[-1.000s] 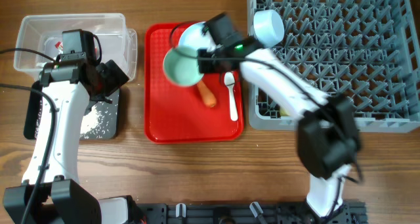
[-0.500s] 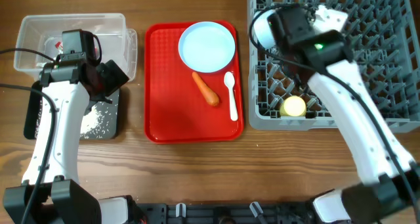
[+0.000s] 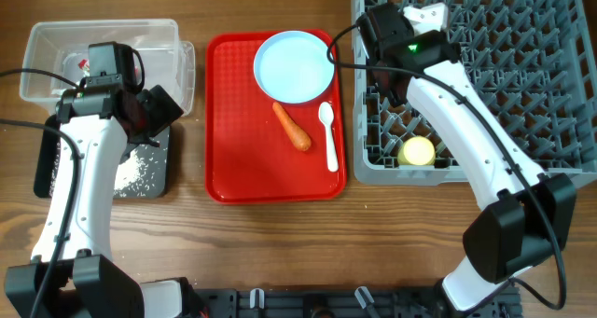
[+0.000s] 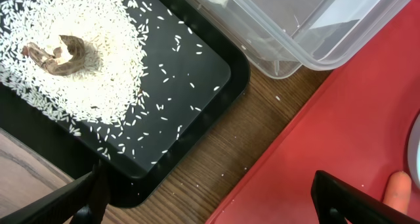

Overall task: Sort waste into correct bins and load items into the dishwasher rack
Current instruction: 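Lift the green bowl with the right gripper and place it in the rack, then reach the right gripper to the white plate rim on the red tray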

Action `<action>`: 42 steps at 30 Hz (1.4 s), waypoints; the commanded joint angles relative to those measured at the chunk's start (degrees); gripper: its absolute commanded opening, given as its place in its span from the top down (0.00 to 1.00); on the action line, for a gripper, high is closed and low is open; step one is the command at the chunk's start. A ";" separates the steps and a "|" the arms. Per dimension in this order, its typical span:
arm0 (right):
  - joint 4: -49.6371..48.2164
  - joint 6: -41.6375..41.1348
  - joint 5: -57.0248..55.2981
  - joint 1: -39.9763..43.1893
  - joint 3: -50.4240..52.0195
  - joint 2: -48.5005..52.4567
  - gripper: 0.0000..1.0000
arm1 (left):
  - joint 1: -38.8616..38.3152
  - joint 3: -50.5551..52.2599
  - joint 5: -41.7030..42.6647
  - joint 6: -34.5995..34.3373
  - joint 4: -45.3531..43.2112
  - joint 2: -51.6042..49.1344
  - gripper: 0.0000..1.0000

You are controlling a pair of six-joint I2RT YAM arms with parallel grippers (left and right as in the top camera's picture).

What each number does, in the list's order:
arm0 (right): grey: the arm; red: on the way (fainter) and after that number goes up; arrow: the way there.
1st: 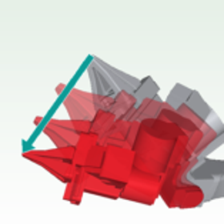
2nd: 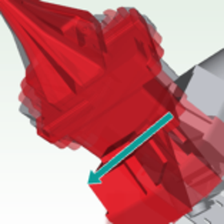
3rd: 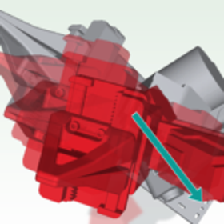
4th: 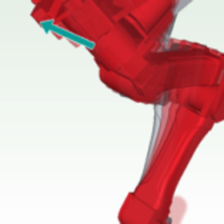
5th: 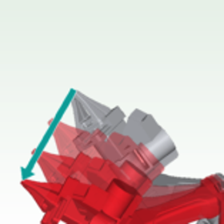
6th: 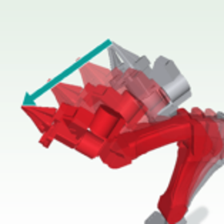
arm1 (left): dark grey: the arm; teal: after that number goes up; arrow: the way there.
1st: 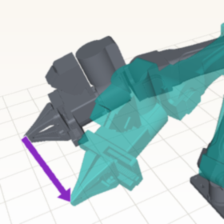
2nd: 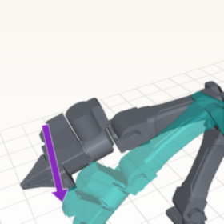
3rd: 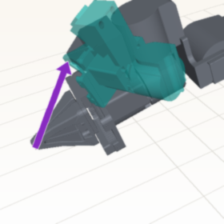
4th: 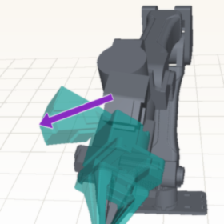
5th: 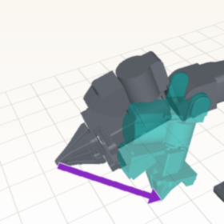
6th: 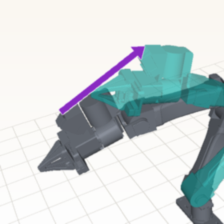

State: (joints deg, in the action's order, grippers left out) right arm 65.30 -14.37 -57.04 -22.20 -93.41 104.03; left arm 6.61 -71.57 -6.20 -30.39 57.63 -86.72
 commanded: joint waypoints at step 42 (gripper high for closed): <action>-1.05 18.14 8.50 -19.28 0.11 10.88 0.14 | 0.37 0.09 -0.92 -0.09 0.02 0.68 0.00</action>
State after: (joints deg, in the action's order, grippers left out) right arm 65.73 3.07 -51.55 -40.95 -93.60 114.17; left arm 6.61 -71.57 -6.20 -30.39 57.65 -86.72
